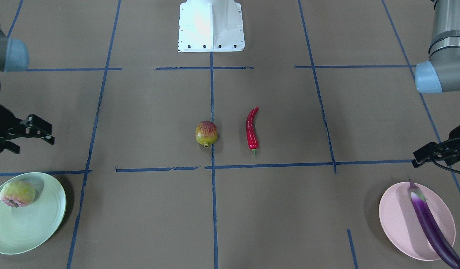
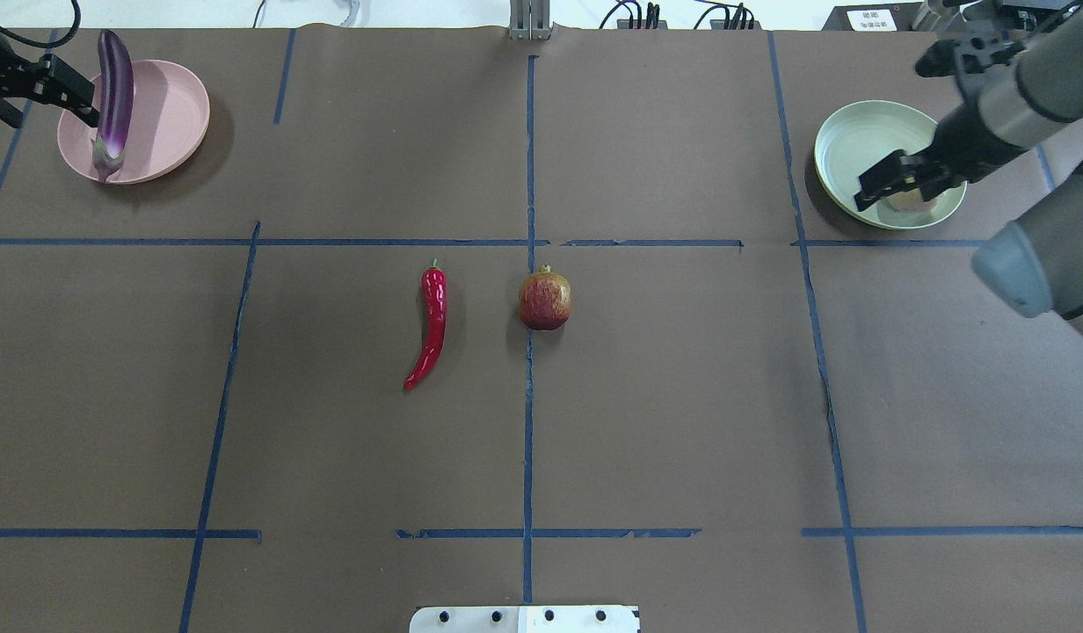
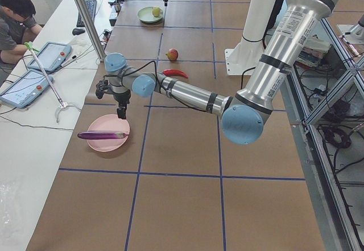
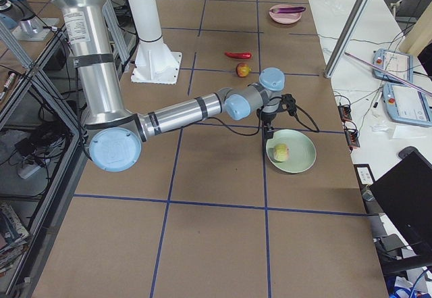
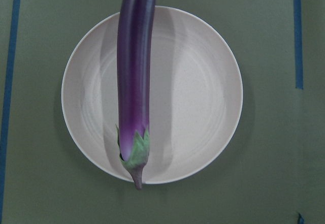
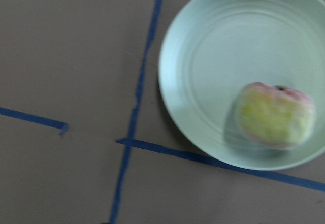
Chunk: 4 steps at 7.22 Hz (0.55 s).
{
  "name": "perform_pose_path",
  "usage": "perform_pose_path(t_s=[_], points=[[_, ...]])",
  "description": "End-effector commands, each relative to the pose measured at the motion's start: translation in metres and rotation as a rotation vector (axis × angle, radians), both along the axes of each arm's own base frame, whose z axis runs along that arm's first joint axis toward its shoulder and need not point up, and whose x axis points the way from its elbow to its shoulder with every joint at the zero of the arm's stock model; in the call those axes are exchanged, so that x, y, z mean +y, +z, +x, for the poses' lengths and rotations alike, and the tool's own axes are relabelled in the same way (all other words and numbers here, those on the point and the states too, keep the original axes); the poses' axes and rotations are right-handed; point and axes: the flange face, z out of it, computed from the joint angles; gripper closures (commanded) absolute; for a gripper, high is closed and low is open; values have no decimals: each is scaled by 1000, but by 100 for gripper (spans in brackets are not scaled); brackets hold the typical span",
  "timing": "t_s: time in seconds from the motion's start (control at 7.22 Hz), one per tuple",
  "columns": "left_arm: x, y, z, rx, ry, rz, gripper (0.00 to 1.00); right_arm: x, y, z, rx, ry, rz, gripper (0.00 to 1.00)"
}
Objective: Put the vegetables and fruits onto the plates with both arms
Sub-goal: 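Move the right gripper down onto the pomegranate and grasp it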
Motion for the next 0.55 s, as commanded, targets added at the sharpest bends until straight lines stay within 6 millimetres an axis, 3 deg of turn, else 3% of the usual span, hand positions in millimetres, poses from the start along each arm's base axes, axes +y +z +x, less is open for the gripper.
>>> perform_pose_path(t_s=[0.0, 0.14, 0.28, 0.42], points=[[10, -6, 1, 5, 2, 3, 0, 15, -106, -115, 9, 16, -57, 0], [10, -6, 1, 6, -1, 1, 0, 34, -158, -167, 35, 45, -84, 0], [10, -6, 1, 8, 0, 1, 0, 54, -198, -204, 39, 83, -102, 0], [11, -5, 3, 7, 3, -1, 0, 77, -220, -240, 49, 107, -104, 0]])
